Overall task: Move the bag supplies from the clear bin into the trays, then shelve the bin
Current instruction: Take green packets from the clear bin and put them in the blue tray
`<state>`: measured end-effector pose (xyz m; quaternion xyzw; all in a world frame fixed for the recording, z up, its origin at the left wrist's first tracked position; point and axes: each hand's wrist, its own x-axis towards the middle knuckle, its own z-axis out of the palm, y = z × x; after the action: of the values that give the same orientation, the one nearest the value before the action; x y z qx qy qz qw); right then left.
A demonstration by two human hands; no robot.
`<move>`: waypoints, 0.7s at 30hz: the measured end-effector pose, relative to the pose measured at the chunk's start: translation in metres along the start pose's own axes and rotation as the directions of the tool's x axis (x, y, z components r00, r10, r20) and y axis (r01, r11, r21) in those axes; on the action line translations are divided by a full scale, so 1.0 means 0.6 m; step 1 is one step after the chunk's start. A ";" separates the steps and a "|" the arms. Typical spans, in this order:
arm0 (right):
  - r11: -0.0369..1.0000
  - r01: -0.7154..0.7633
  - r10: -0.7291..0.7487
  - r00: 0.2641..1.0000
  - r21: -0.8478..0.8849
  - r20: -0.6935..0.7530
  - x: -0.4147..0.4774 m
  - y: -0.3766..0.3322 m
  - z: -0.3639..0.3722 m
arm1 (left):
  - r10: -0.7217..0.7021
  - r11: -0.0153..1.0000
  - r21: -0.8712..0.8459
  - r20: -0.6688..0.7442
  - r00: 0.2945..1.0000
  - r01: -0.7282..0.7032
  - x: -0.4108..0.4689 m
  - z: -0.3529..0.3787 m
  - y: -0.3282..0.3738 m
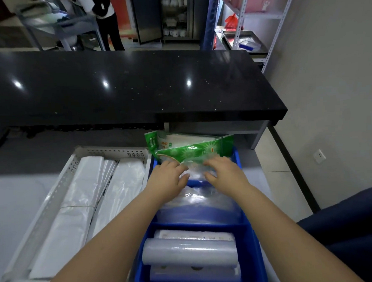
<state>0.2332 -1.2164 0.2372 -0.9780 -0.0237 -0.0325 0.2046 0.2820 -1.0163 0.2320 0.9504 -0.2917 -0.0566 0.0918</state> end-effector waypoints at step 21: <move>0.902 0.423 -0.429 0.901 0.086 0.067 -0.016 -0.224 -0.030 | -0.337 0.928 0.010 -0.396 0.854 0.371 -0.211 -0.104 -0.058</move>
<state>0.2146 -1.1011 0.3063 -0.9419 -0.2467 -0.0343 0.2254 0.2066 -0.9075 0.2928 0.9830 -0.0898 0.1289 0.0947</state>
